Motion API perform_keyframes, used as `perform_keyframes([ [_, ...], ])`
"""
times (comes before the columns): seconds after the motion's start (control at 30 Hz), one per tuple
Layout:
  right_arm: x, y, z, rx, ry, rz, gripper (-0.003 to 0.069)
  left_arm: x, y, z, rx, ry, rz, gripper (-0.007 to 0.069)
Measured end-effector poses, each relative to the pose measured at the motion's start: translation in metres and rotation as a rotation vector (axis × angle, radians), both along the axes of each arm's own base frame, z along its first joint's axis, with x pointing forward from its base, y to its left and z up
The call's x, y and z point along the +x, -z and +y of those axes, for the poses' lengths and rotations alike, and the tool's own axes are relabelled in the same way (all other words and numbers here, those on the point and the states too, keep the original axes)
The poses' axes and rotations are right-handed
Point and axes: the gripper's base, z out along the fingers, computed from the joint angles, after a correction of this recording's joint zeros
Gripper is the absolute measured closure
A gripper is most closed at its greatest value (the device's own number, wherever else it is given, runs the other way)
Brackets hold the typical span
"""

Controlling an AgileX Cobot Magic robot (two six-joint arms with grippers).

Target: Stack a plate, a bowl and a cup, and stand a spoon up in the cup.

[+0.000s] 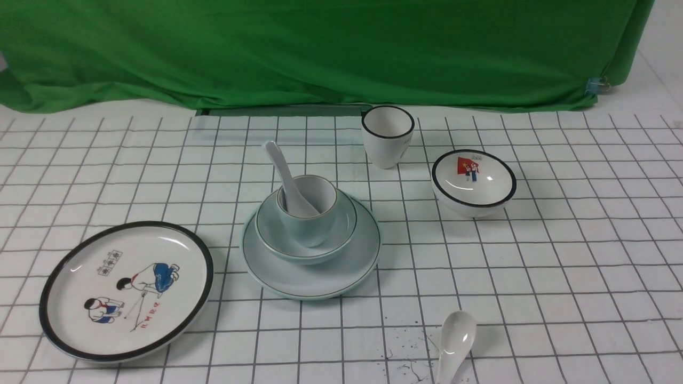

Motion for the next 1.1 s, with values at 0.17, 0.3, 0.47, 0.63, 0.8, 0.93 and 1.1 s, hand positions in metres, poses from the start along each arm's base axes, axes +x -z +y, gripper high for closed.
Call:
perform_keyframes([
  [0.17,-0.0032,0.0119,-0.0017,0.012,0.024,0.118,0.0648,0.0,0.0,0.0,0.0,0.0,0.0,0.0656],
  [0.3,-0.0034,0.0132,-0.0007,0.008,0.003,0.132,0.0648,0.0,0.0,0.0,0.001,0.0,0.0,0.0656],
  [0.47,-0.0033,0.0134,0.0014,0.005,-0.035,0.135,0.0648,0.0,0.0,0.0,0.001,0.0,0.0,0.0656],
  [0.63,-0.0034,0.0135,0.002,0.003,-0.046,0.137,0.0648,0.0,0.0,0.0,0.001,0.0,0.0,0.0656],
  [0.8,-0.0034,0.0135,0.002,0.003,-0.046,0.137,0.0641,0.0,0.0,0.0,0.001,0.0,0.0,0.0656],
  [0.93,-0.0034,0.0136,0.002,0.004,-0.046,0.137,0.0638,0.0,0.0,0.0,0.001,0.0,0.0,0.0656],
  [1.1,-0.0034,0.0136,0.0021,0.005,-0.046,0.137,0.0625,0.0,0.0,0.0,0.004,0.0,-0.001,0.0656],
])
